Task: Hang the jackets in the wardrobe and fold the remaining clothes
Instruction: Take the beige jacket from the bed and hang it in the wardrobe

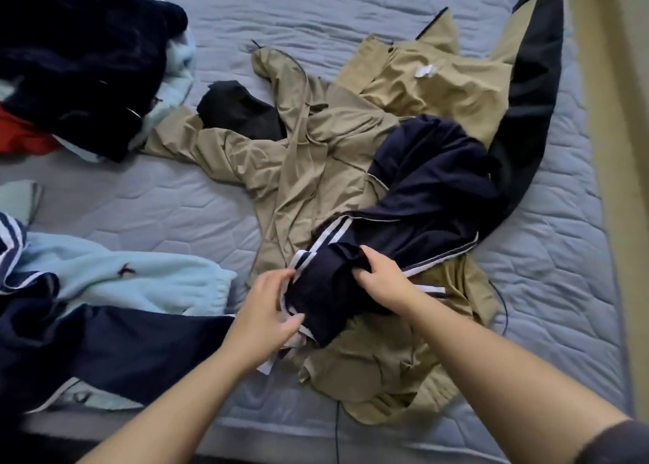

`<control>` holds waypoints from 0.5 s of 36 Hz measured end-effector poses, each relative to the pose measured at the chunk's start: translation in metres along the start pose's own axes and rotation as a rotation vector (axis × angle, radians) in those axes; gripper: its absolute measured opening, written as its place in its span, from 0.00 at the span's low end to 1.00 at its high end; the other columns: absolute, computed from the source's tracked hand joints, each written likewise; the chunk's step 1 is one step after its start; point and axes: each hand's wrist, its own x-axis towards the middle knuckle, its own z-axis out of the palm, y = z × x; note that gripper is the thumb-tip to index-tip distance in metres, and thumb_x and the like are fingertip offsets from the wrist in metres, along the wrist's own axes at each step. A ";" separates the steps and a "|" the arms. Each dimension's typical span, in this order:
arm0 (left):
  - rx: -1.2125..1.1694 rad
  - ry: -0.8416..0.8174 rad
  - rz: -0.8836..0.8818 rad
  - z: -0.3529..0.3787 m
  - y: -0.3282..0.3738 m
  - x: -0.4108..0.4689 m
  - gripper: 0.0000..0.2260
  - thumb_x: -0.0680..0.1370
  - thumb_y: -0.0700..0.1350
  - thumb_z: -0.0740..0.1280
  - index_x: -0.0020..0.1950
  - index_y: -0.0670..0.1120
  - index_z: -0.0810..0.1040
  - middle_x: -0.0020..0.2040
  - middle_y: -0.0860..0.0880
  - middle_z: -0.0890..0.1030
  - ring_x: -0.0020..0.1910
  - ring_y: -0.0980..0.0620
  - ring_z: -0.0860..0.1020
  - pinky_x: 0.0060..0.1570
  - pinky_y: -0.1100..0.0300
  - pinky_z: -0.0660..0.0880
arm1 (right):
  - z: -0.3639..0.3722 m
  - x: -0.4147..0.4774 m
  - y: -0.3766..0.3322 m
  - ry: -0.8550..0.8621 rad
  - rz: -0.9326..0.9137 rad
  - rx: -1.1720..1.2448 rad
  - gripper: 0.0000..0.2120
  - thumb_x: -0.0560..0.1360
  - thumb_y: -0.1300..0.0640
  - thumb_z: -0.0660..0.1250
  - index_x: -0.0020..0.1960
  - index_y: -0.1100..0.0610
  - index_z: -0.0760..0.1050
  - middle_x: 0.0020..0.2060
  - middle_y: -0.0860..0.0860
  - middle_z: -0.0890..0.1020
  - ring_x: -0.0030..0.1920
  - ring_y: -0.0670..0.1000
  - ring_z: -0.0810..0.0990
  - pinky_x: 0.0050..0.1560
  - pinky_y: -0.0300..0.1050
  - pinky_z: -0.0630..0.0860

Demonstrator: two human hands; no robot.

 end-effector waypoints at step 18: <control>-0.616 -0.257 -0.038 -0.104 0.166 -0.020 0.10 0.64 0.41 0.66 0.44 0.46 0.77 0.37 0.51 0.81 0.36 0.58 0.77 0.38 0.67 0.73 | -0.106 -0.076 -0.038 -0.129 0.006 -0.752 0.20 0.76 0.48 0.62 0.68 0.43 0.65 0.66 0.48 0.67 0.73 0.55 0.60 0.71 0.61 0.57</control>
